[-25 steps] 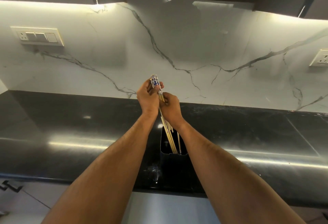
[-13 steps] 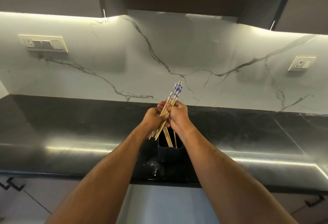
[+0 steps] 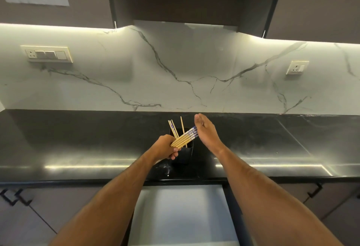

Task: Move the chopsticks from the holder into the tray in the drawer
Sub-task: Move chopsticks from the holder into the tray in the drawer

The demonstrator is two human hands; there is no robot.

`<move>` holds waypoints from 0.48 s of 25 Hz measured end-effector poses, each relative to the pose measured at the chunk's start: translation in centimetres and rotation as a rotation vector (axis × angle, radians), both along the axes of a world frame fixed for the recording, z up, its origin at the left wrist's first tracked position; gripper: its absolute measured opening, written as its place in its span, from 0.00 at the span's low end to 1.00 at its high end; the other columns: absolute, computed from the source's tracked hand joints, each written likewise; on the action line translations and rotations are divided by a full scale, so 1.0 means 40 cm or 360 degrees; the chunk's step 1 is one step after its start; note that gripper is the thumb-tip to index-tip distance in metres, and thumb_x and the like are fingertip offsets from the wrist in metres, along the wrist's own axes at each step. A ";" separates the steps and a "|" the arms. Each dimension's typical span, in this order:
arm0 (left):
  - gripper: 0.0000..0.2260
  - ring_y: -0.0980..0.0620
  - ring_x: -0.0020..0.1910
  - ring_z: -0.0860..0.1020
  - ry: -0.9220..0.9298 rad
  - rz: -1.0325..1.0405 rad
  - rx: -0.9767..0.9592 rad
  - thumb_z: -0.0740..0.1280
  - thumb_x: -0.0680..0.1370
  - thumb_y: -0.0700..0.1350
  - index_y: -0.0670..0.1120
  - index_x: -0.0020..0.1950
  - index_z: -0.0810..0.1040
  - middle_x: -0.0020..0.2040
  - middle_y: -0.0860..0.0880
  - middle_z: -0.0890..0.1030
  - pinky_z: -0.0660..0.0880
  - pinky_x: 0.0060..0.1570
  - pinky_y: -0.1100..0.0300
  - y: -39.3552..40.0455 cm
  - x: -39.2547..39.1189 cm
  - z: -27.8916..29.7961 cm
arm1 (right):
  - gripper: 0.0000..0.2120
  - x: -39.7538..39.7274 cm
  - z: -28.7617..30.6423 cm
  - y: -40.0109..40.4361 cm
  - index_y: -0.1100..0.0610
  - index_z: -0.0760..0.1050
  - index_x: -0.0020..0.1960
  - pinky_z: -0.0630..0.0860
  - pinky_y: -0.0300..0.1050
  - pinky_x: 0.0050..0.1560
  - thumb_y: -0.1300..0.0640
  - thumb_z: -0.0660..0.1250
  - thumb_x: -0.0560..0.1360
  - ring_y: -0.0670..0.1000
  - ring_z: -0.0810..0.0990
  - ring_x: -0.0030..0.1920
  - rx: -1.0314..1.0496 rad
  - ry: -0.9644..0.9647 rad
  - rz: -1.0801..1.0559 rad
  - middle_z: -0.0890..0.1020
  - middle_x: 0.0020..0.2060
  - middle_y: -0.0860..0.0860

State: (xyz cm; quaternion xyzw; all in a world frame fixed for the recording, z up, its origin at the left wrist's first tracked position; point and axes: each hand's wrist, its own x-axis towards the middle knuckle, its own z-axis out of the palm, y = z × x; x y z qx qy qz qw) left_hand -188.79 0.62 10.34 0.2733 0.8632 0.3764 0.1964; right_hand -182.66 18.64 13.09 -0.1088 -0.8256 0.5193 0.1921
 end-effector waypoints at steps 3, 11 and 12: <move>0.06 0.49 0.40 0.82 -0.0022 -0.0057 -0.0061 0.64 0.82 0.38 0.38 0.53 0.79 0.43 0.42 0.83 0.82 0.51 0.51 -0.013 0.036 -0.013 | 0.17 0.044 -0.024 -0.026 0.47 0.70 0.40 0.68 0.36 0.42 0.41 0.54 0.84 0.41 0.72 0.35 0.0014 -0.0008 0.0011 0.73 0.35 0.43; 0.04 0.51 0.39 0.80 0.0182 -0.0042 -0.0252 0.65 0.82 0.38 0.44 0.52 0.79 0.43 0.45 0.81 0.82 0.47 0.55 -0.018 0.086 -0.050 | 0.17 0.108 -0.096 -0.024 0.53 0.75 0.65 0.71 0.41 0.57 0.43 0.60 0.83 0.42 0.74 0.56 0.0437 -0.0154 -0.0010 0.79 0.57 0.47; 0.04 0.51 0.40 0.80 0.0229 -0.0027 -0.0311 0.64 0.81 0.39 0.44 0.53 0.79 0.43 0.45 0.81 0.82 0.46 0.57 -0.013 0.093 -0.057 | 0.21 0.116 -0.104 -0.018 0.54 0.72 0.69 0.70 0.43 0.62 0.44 0.64 0.81 0.43 0.73 0.62 0.0779 -0.0140 0.0047 0.77 0.63 0.47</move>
